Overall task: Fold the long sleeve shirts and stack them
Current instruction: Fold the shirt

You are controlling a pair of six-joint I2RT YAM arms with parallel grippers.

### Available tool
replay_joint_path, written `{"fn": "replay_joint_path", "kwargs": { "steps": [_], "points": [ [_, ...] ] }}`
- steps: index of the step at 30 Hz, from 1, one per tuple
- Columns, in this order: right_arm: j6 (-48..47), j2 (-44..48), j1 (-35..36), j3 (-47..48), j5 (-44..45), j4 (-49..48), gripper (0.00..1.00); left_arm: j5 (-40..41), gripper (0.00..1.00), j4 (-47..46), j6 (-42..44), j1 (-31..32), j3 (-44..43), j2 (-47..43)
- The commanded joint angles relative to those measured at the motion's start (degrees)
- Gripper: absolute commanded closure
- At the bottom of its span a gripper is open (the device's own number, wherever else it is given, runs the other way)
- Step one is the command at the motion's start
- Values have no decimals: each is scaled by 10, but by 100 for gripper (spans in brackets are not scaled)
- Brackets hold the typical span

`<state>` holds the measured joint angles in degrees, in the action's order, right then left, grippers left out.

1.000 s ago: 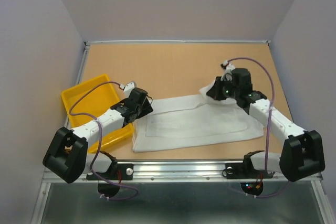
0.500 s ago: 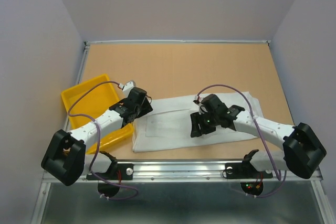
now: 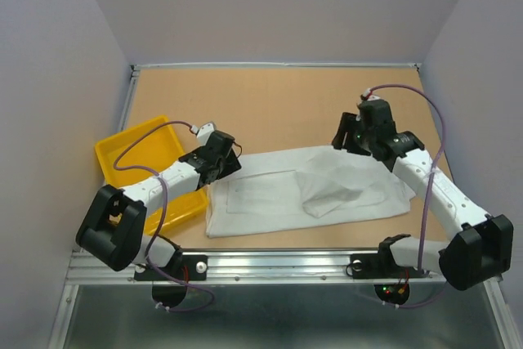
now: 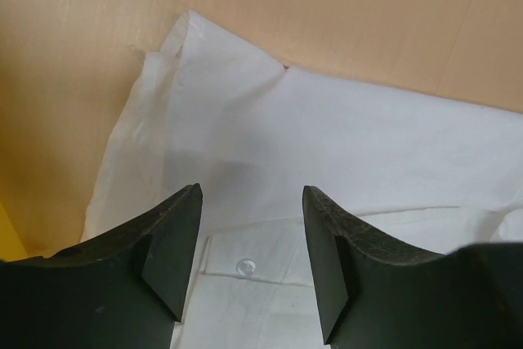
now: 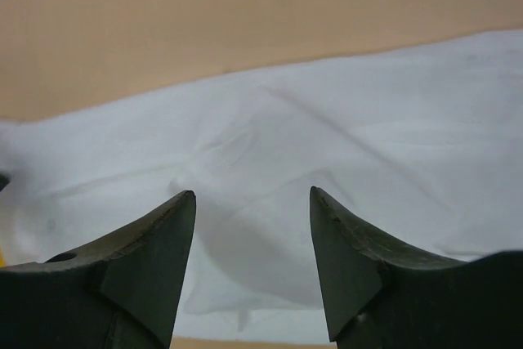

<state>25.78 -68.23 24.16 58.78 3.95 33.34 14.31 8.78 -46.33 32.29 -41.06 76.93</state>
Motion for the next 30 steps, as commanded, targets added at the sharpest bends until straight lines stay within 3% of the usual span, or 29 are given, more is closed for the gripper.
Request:
{"fn": "replay_joint_path", "kwargs": {
  "steps": [1, 7, 15, 22, 30],
  "points": [
    [41, -27, -108, -41, 33, -32, 38, 19, 36, -14, 15, 1, -34, 28],
    [82, -109, -179, -74, 35, -134, 44, 19, 36, -24, 18, -5, -46, 72],
    [89, -213, -214, -84, 33, -236, 49, 1, 36, -37, 23, -28, -69, 130],
    [106, -305, -239, -61, 27, -277, 49, -15, 36, -42, 39, -47, -123, 196],
    [100, -389, -298, 44, 26, -285, 48, -24, 36, -32, 85, -62, -213, 231]
  ]
}}
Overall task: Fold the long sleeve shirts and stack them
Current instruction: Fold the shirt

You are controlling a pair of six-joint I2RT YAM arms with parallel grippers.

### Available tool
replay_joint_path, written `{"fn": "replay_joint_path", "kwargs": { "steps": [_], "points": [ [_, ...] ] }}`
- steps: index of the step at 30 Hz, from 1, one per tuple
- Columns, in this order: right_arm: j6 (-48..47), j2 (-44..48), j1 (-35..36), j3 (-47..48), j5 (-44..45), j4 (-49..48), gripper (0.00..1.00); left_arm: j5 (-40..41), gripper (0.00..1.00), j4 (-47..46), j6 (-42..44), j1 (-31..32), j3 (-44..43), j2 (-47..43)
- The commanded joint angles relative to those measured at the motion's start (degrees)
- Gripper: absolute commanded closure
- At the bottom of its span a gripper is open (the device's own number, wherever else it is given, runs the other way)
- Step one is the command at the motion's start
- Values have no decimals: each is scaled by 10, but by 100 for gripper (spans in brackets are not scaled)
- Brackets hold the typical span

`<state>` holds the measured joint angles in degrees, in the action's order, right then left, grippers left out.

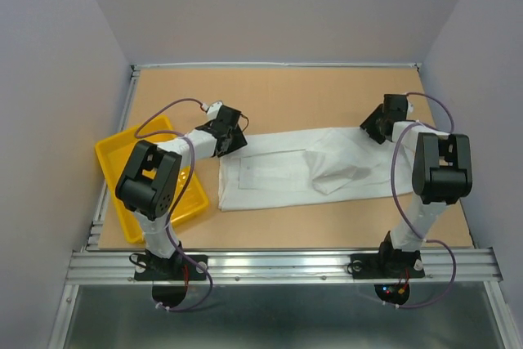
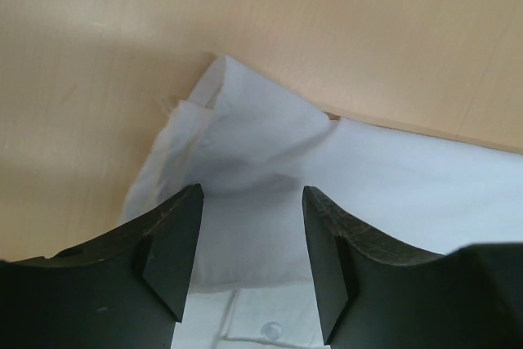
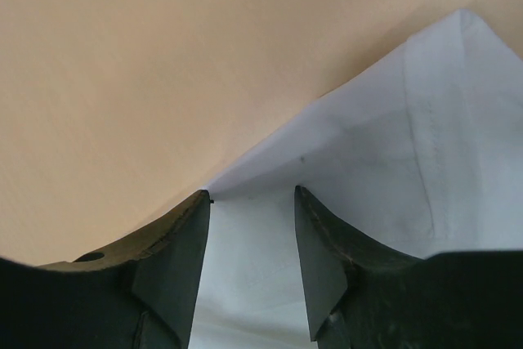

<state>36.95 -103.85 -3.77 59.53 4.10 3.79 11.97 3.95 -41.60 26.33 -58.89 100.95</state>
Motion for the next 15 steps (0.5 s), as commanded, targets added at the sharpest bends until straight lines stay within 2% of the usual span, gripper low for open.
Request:
{"fn": "replay_joint_path", "kwargs": {
  "steps": [1, 5, 7, 12, 15],
  "points": [
    [-17, -29, -19, 44, 10, 11, 47, 2, 35, 16, 49, 3, -41, -17],
    [-39, 38, -19, 52, -33, 24, 40, 41, 31, 2, 125, 57, -60, -82],
    [-46, 87, -19, 44, -60, 39, 33, 47, 30, -7, 159, 94, -62, -101],
    [-66, 168, -19, 3, -111, 103, 23, -3, 23, -59, 222, 160, -47, -150],
    [-91, 212, -18, -28, -145, 133, 22, -12, 19, -61, 212, 177, -26, -178]
  ]
}}
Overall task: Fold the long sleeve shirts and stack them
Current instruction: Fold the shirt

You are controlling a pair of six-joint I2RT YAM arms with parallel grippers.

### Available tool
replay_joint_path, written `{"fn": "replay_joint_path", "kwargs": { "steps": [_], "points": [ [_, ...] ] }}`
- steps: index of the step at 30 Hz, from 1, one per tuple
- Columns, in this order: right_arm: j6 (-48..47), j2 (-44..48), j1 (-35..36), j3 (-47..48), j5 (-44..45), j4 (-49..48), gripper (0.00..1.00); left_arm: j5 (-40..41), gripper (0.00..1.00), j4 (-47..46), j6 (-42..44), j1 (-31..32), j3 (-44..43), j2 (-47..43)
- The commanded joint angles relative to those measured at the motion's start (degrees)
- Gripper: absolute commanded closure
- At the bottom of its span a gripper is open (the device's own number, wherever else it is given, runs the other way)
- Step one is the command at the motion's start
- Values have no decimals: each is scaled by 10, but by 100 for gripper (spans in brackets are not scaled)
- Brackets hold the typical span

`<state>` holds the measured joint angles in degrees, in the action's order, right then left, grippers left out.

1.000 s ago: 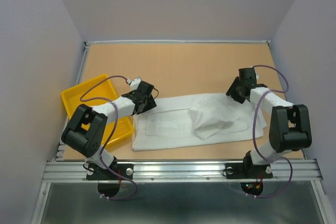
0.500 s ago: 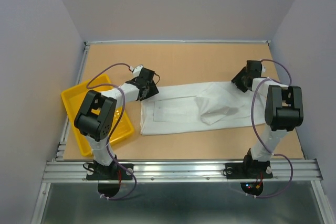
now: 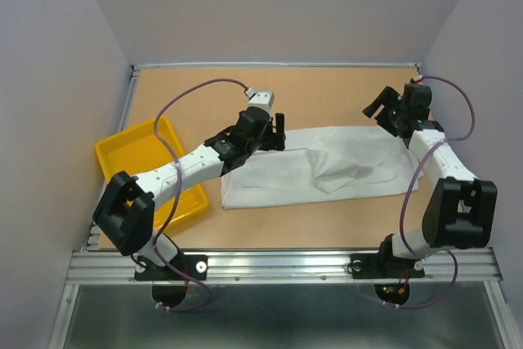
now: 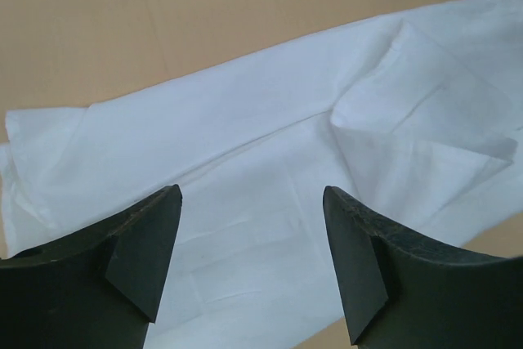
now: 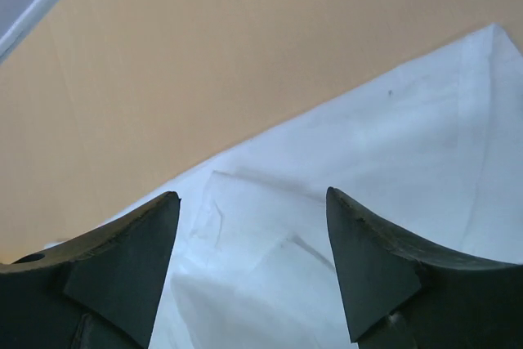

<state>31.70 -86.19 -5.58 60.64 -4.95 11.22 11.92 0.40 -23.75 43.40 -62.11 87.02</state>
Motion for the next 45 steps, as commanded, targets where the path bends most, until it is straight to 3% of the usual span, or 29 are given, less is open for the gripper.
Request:
{"fn": "replay_joint_path", "kwargs": {
  "steps": [1, 7, 10, 19, 23, 29, 30, 33, 37, 41, 45],
  "points": [
    [-65, 48, 0, -51, -74, 71, 22, -15, 16, -25, 28, 6, 16, -48],
    [-139, 132, 74, -110, -88, 100, 19, 31, 2, -6, 51, 4, 94, -123],
    [-167, 139, 128, -129, -67, 104, 17, 48, 1, -5, 76, -6, 126, -149],
    [-211, 94, 179, -130, -65, 128, 16, 55, 2, -39, 113, -17, 188, -201],
    [-219, 86, 196, -125, -93, 141, 25, 64, 2, -31, 129, -16, 171, -180],
    [-211, 79, 237, -92, -126, 186, 59, 70, 2, -31, 129, -17, 163, -174],
    [-196, 78, 243, -87, -133, 192, 70, 71, 2, -31, 129, -16, 163, -174],
    [-149, 63, 267, -62, -172, 193, 78, 76, 2, -30, 129, -18, 164, -173],
    [-73, 24, 307, -20, -199, 192, 78, 76, 2, -31, 128, -18, 163, -173],
    [5, -16, 365, 20, -206, 185, 68, 79, 2, -30, 127, -19, 162, -176],
    [57, -45, 406, 43, -222, 137, 35, 78, 2, -30, 121, -20, 163, -179]
  ]
}}
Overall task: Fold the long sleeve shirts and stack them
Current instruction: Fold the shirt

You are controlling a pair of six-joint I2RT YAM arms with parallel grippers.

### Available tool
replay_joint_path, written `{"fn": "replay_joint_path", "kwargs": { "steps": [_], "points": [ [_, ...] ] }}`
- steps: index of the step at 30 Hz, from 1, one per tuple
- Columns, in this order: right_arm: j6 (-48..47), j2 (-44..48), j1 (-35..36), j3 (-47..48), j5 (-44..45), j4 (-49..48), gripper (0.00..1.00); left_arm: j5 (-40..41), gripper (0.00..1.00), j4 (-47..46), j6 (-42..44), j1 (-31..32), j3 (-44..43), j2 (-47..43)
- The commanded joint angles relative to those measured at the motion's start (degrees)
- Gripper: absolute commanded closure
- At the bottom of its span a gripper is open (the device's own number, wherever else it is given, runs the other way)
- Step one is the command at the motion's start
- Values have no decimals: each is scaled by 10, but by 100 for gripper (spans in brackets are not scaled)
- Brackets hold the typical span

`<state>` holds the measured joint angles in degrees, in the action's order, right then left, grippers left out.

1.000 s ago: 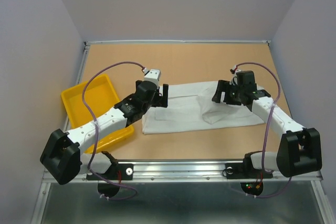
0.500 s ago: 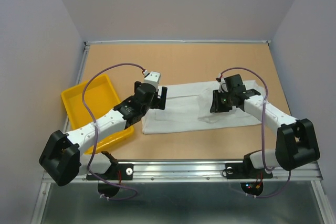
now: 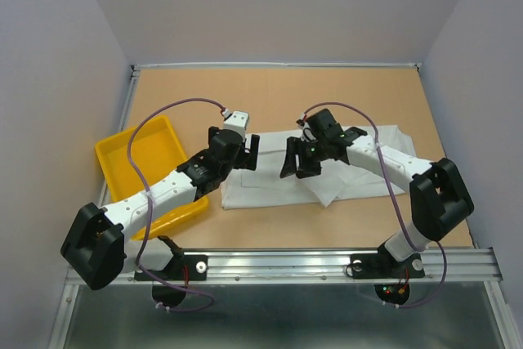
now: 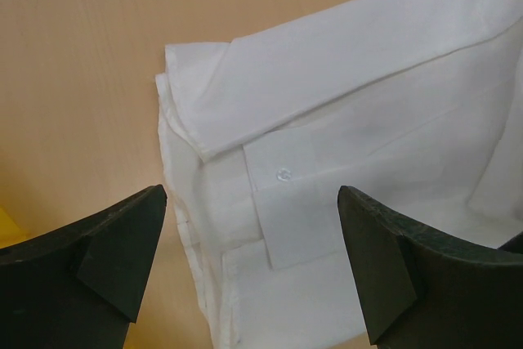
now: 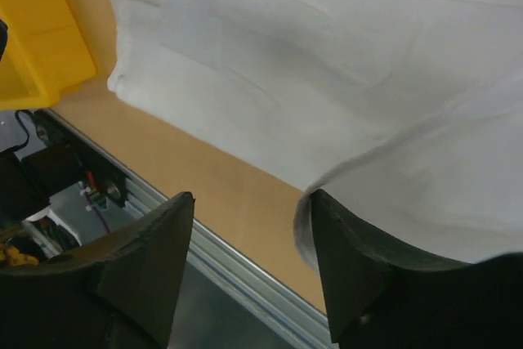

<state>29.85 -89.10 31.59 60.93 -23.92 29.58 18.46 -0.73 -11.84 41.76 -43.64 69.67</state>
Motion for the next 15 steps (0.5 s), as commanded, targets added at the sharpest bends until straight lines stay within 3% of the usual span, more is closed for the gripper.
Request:
{"fn": "replay_joint_path", "kwargs": {
  "steps": [1, 5, 8, 13, 15],
  "points": [
    [86, -21, 39, 46, -37, -56, 31, 11, 2, -19, -1, -4, -22, -7],
    [81, -41, 48, 81, -33, -64, 27, 3, 2, -16, -32, -4, -18, -19],
    [75, -15, 41, 92, 83, -59, 27, -10, 3, 6, -120, -4, -15, -37],
    [56, 28, -10, 85, 156, -40, 22, -93, 4, 45, -279, 3, -13, -52],
    [46, 40, -25, 74, 178, -35, 20, -107, 5, 35, -303, 18, -9, -52]
  ]
}}
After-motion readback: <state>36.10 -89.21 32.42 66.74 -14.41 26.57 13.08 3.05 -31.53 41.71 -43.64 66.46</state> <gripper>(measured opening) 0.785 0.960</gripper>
